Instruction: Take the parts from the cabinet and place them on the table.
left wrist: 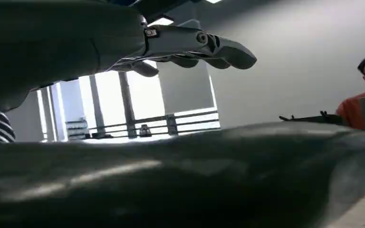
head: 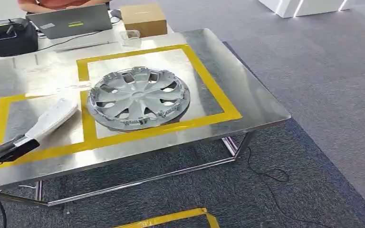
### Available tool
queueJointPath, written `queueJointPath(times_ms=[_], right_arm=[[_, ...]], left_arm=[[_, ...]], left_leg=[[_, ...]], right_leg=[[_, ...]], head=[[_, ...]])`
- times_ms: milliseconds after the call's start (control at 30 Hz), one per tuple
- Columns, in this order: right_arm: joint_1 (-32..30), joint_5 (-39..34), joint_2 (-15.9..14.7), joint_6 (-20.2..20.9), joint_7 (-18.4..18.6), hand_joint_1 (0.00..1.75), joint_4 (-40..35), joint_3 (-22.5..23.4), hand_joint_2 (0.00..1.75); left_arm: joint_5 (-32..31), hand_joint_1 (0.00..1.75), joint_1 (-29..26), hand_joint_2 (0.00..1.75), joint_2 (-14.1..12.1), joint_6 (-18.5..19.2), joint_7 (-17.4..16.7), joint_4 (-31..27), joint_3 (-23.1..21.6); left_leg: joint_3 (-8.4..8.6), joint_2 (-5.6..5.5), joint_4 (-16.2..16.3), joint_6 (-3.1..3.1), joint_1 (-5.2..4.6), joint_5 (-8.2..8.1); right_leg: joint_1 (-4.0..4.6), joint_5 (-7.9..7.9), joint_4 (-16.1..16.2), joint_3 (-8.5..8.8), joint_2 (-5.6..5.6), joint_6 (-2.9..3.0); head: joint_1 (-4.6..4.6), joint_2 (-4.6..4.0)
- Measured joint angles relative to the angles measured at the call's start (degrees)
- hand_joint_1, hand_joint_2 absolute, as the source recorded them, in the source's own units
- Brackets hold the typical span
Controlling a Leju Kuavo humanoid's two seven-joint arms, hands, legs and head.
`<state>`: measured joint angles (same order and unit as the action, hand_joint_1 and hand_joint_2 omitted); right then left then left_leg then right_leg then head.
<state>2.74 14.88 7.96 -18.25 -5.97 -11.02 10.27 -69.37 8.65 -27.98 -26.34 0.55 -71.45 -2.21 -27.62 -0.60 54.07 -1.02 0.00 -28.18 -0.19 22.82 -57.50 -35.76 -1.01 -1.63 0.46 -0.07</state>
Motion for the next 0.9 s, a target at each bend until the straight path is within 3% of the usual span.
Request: queueJointPath(times_ms=[600,767,833,900], right_arm=[[-0.01,0.00,0.00,-0.04,-0.13,0.00,0.00,0.46,0.00],[-0.04,0.00,0.02,-0.04,-0.15,0.00,0.00,0.52,0.00],[-0.04,-0.02,0.02,-0.04,-0.15,0.00,0.00,0.55,0.00],[-0.01,-0.04,0.02,-0.07,-0.15,0.00,0.00,0.59,0.00]], left_arm=[[0.00,0.00,-0.48,0.00,0.00,-0.04,-0.07,-0.02,0.00],[0.07,0.00,-0.67,0.00,-0.09,-0.07,-0.20,-0.04,0.07],[0.22,0.00,-0.72,0.00,-0.20,-0.11,-0.20,-0.07,0.11],[0.44,0.00,-0.70,0.00,-0.46,-0.20,-0.20,-0.26,0.18]], left_leg=[[0.00,0.00,0.00,0.01,0.00,0.00],[-0.06,0.00,0.40,0.79,-0.35,-0.25],[-0.03,0.00,0.61,1.20,-0.59,0.15],[0.21,0.22,-0.49,1.81,0.07,1.16]], right_leg=[[-0.01,0.00,0.01,0.02,0.00,0.00],[-0.47,-0.14,0.23,0.14,0.02,-0.69],[-0.69,-0.67,0.48,0.28,0.00,-1.34],[-0.44,-0.34,0.52,-0.36,0.08,-1.81]], head=[[0.00,0.00],[-0.02,0.00],[-0.04,0.00],[0.00,0.00]])
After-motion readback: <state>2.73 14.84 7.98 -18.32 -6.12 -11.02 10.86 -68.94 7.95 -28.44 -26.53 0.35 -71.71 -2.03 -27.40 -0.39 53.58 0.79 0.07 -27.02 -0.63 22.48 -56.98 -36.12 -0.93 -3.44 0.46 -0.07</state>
